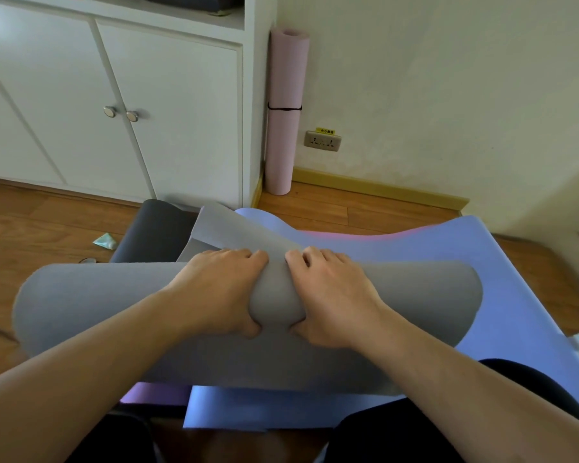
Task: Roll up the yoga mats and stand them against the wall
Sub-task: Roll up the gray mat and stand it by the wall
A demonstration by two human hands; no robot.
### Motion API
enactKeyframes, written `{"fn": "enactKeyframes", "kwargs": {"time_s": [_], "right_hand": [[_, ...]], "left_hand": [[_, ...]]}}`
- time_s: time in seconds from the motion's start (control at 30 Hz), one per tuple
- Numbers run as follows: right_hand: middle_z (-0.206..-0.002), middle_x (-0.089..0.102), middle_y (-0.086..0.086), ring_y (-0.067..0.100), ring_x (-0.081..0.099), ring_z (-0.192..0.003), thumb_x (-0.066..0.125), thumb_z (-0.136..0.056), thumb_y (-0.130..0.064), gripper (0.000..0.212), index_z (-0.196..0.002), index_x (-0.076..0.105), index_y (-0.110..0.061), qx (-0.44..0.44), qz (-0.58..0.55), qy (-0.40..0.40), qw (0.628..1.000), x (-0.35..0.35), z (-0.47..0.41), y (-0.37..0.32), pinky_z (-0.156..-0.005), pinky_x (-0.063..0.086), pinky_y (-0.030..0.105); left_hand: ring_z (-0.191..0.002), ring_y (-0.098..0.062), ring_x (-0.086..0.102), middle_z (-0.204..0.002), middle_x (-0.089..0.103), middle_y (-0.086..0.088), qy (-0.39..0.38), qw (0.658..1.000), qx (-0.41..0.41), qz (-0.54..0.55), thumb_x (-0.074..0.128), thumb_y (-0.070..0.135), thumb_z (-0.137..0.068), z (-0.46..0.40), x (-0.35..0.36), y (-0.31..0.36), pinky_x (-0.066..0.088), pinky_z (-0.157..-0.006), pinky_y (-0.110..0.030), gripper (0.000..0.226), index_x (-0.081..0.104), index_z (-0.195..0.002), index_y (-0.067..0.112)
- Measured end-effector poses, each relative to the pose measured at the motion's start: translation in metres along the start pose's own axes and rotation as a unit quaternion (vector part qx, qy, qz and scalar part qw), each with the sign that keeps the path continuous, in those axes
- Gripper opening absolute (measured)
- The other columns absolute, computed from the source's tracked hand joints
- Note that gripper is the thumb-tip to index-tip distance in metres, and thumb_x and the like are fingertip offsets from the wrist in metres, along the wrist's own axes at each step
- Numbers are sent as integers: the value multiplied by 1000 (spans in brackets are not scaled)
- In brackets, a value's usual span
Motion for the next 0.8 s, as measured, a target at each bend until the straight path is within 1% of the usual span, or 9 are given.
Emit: {"fn": "enactKeyframes", "kwargs": {"time_s": [0.1,0.2,0.3,0.4,0.43,0.5,0.6,0.7,0.8], "right_hand": [[-112,63,2,28,64,-100,78,-70,-62,72,-120,46,-23,6,-32,-2,999,-5,-1,4,-80,49,41],[-110,65,-1,25,66,-98,75,-69,-68,71,-119,48,-26,17,-56,-15,998,-5,0,8,-78,53,40],[-116,59,1,25,59,-105,77,-68,-64,75,-121,44,-23,4,-48,-5,999,-4,4,2,-91,49,40],[-129,47,6,28,51,-115,82,-62,-61,99,-138,34,-19,-8,-5,13,1000,-3,9,-3,-104,43,40],[-130,46,7,29,51,-115,84,-61,-60,105,-141,30,-19,-6,0,12,1000,-2,9,-4,-103,44,42],[-127,49,7,29,53,-112,85,-64,-61,101,-138,29,-22,-1,-7,6,1000,0,7,-5,-97,48,43],[-119,57,4,28,58,-107,83,-67,-61,83,-125,37,-24,8,-26,-3,1000,-6,3,-3,-87,50,43],[-122,62,-1,26,63,-107,82,-66,-66,82,-127,44,-27,48,-68,-34,996,-10,2,12,-85,55,42],[-125,62,-2,25,63,-108,78,-69,-64,80,-132,43,-29,46,-90,-46,994,-7,6,13,-88,55,41]], "left_hand": [[-108,-21,59,-117,57,7,25,999,20,-33,73,73,-55,1,5,8,49,-91,-39,89,45,-129,31],[-109,-22,58,-121,55,4,35,997,29,-65,77,72,-58,0,10,14,50,-95,-40,92,45,-132,28],[-107,-22,60,-120,58,5,29,997,29,-62,79,69,-61,-2,7,14,50,-94,-39,84,45,-126,27],[-103,-20,61,-114,61,9,23,998,34,-40,77,70,-60,-2,-1,12,50,-90,-37,76,45,-116,29],[-102,-19,61,-112,61,10,18,999,33,-34,77,70,-59,-2,-1,11,49,-89,-36,75,45,-114,30],[-101,-19,60,-111,60,11,9,999,31,-21,76,71,-58,0,1,9,48,-88,-36,76,46,-114,30],[-105,-21,60,-115,57,6,34,998,36,-29,75,71,-55,2,1,9,49,-92,-38,87,47,-125,28],[-109,-24,57,-122,54,1,64,994,47,-76,77,71,-49,2,-1,9,50,-95,-40,104,48,-136,23],[-102,-23,56,-117,55,2,54,993,52,-96,82,67,-52,0,3,12,49,-91,-40,93,50,-126,22]]}}
Point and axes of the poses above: each hand's wrist, its own z-axis away from the middle knuckle, its own x-axis out of the palm, y = z × x, the point moved 8 cm from there along -z, towards the middle knuckle
